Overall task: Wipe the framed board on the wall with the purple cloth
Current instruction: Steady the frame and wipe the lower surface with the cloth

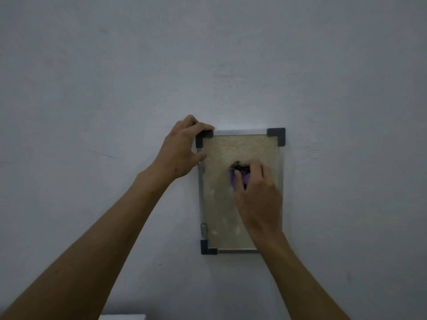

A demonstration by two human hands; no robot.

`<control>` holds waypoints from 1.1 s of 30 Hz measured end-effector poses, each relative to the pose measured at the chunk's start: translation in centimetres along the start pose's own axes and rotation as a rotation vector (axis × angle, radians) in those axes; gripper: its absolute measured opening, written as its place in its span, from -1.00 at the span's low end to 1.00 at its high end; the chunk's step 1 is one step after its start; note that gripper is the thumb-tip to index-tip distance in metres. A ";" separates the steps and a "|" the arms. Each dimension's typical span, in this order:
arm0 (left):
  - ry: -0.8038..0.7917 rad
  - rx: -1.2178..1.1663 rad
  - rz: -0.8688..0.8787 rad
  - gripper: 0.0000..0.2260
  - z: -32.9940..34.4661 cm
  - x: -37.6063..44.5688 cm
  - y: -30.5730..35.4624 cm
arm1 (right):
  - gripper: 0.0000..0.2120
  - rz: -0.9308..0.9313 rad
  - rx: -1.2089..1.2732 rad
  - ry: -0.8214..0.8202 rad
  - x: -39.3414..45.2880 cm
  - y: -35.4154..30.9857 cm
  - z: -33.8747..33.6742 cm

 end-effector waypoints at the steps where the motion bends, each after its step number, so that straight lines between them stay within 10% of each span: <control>1: -0.001 0.000 -0.002 -0.46 0.0 0.0 0.0 | -0.79 0.017 0.023 -0.007 -0.4 -0.6 0.6; 5: -0.008 0.000 -0.005 -0.47 -0.1 0.0 0.1 | -0.78 -0.189 -0.026 -0.072 -1.0 -3.9 2.1; 10: 0.023 0.010 0.001 -0.47 -0.1 0.1 0.0 | -0.74 0.112 -0.015 0.037 -1.1 -0.8 1.0; 14: 0.028 0.046 0.012 -0.47 -0.1 0.3 -0.1 | -0.74 -0.127 -0.082 -0.061 -0.5 -3.9 2.1; 21: 0.062 0.050 0.013 -0.43 0.1 -0.2 0.3 | -0.73 0.273 -0.042 0.071 -2.0 0.1 0.7; 26: 0.073 0.046 0.013 -0.45 0.0 -0.6 0.5 | -0.75 -0.096 -0.103 -0.085 -1.4 -4.9 2.6; 33: 0.097 0.058 0.001 -0.47 -0.1 -0.6 0.8 | -0.72 0.341 -0.088 0.119 -2.6 2.5 -1.1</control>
Point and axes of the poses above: each hand's wrist, its own x-axis towards the middle knuckle, its own z-axis out of the palm, y = z × x, the point moved 8 cm from there along x, towards the middle knuckle, and after that the axes turned 14 degrees about -z, right-handed, at the moved point
